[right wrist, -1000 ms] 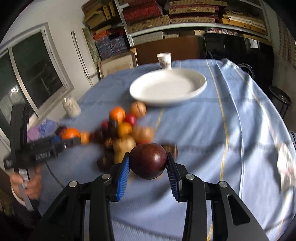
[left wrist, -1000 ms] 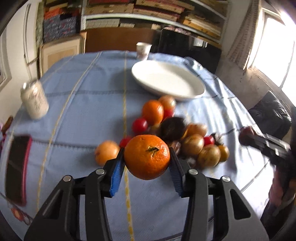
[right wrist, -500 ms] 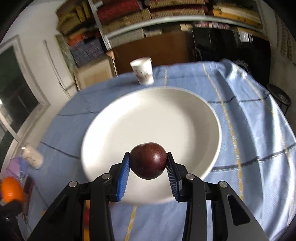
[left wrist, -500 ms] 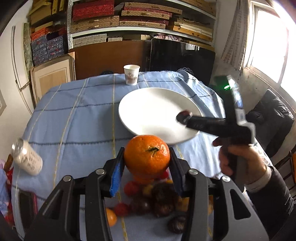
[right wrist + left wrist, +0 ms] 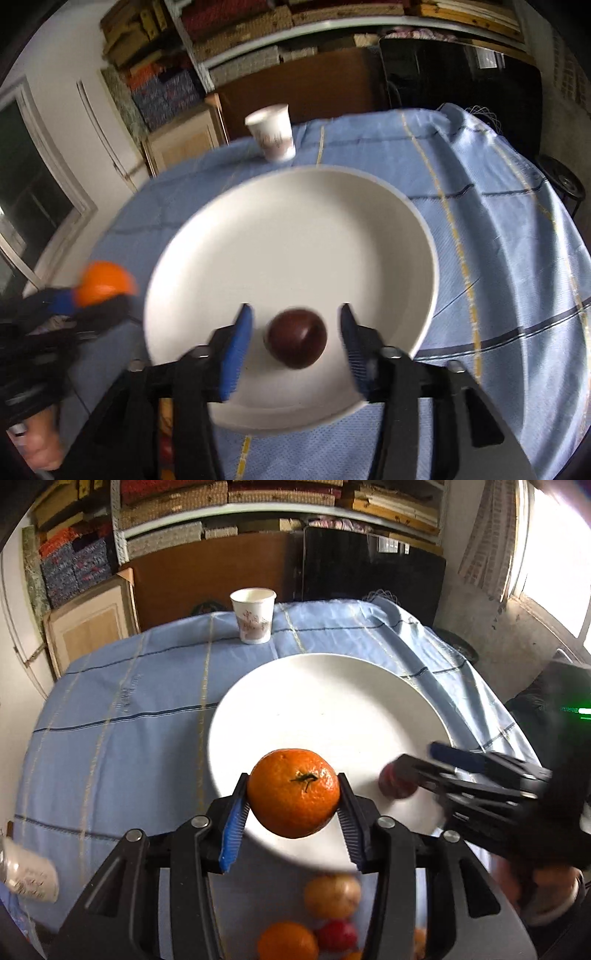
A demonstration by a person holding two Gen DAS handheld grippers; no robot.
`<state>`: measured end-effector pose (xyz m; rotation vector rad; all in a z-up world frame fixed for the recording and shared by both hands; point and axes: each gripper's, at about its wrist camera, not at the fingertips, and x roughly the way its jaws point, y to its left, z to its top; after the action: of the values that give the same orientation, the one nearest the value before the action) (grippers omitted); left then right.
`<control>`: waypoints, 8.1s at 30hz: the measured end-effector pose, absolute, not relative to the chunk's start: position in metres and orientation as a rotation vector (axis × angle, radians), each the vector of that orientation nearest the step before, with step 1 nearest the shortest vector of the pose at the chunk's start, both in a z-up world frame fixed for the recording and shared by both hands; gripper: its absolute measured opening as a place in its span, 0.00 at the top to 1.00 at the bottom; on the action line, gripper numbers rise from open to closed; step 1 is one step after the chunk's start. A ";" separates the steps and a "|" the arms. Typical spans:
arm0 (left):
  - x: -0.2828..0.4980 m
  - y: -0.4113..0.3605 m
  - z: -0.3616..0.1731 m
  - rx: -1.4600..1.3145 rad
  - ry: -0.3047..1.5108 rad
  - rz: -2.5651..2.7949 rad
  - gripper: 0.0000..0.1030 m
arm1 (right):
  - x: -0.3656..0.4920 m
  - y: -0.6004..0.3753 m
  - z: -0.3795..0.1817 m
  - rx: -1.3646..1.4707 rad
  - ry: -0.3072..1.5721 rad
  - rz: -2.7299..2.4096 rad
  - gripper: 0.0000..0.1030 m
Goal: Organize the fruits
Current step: 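Carry the tangerine and plum to the white plate and release both, then reach the left tool to the yellow-orange fruit while the right tool reaches the mangosteen, then close the left tool on the yellow-orange fruit while the right tool grips the mangosteen, then carry both fruits onto the white plate and open both tools, then reach the right tool to the brown pear while the left tool reaches the mangosteen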
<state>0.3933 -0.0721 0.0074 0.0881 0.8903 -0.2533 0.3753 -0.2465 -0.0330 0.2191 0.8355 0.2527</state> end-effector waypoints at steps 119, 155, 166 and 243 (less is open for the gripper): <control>0.202 0.050 -0.072 -0.005 0.925 -0.181 0.47 | 0.216 -0.262 -0.044 0.082 0.942 0.768 0.61; 0.215 0.013 0.003 -0.036 0.769 -0.308 0.61 | 0.243 -0.274 -0.013 0.201 0.758 0.622 0.61; 0.358 -0.044 0.045 0.062 0.768 -0.287 0.61 | 0.324 -0.227 -0.014 0.109 0.743 0.446 0.62; 0.235 0.004 -0.025 -0.022 0.787 0.018 0.05 | 0.249 -0.200 -0.070 0.167 1.066 0.603 0.34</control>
<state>0.2354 0.0045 -0.0253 -0.0225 0.7872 0.0179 0.2489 -0.1996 -0.0704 0.1669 1.0660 0.6026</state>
